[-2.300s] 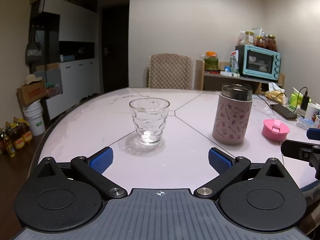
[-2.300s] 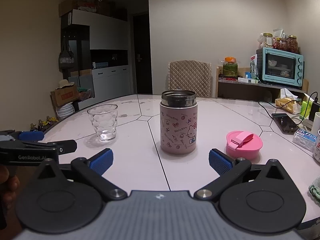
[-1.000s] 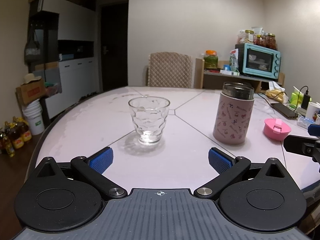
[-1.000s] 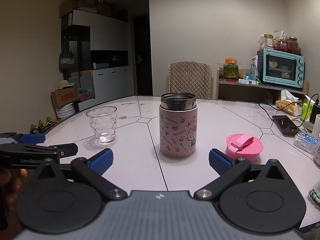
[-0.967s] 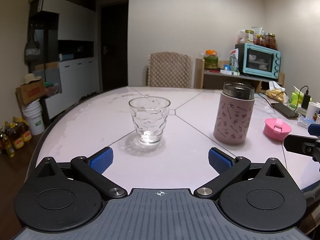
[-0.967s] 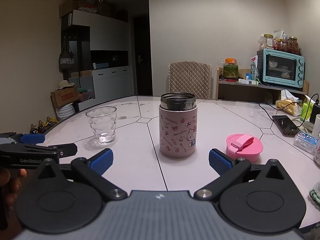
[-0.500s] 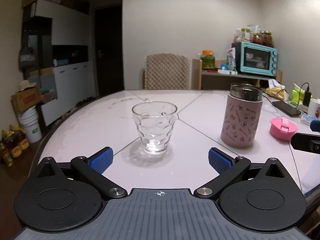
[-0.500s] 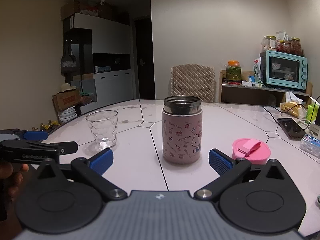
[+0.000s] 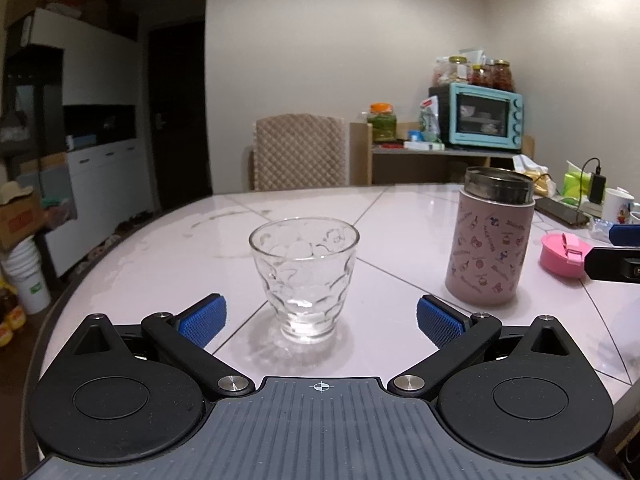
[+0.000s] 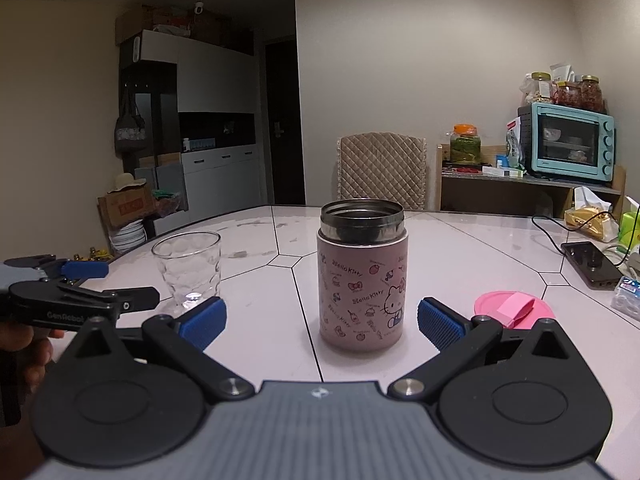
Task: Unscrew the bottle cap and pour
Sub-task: 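Move the left gripper to the clear glass tumbler and close around it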
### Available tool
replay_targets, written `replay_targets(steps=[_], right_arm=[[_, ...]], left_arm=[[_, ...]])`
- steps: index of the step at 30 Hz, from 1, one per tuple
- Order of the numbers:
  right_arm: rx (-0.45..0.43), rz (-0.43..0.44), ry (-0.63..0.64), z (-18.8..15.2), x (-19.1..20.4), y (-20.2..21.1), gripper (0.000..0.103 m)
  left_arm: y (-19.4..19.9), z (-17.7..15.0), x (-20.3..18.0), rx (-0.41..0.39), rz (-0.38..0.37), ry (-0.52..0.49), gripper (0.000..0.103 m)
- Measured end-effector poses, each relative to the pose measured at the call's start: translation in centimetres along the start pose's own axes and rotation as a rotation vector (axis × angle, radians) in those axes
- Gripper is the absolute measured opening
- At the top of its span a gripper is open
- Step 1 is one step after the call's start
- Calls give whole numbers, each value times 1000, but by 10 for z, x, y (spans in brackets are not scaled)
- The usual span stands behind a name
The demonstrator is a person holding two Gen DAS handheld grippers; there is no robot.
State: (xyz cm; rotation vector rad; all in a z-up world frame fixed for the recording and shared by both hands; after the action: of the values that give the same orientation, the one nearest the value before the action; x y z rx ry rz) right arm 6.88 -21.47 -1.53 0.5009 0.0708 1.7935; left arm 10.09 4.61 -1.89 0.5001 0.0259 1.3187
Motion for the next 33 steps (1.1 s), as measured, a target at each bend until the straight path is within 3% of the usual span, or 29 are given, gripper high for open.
replay_targets(steps=[15,33], right_arm=[[12,-18,-1,-1,-1,-30,103],[17,-32,7,2,-1,-44,103]], left_arm=[[-44,-1,17,22,-48,-38,103],[-67,1,23,18,-81,-41,103]])
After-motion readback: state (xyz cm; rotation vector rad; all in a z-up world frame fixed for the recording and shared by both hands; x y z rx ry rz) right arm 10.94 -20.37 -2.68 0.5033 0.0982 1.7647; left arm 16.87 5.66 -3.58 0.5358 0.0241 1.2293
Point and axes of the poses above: each gripper's, at about its wrist camera, not at the fingertips, and y roughly against the way its jaws point, x to its left, z to its top, the point moved 1 cm from there along -y, roughly the way its jaws point, and after that the axes turned 14 degrees about -y, right-handed, at the moved point
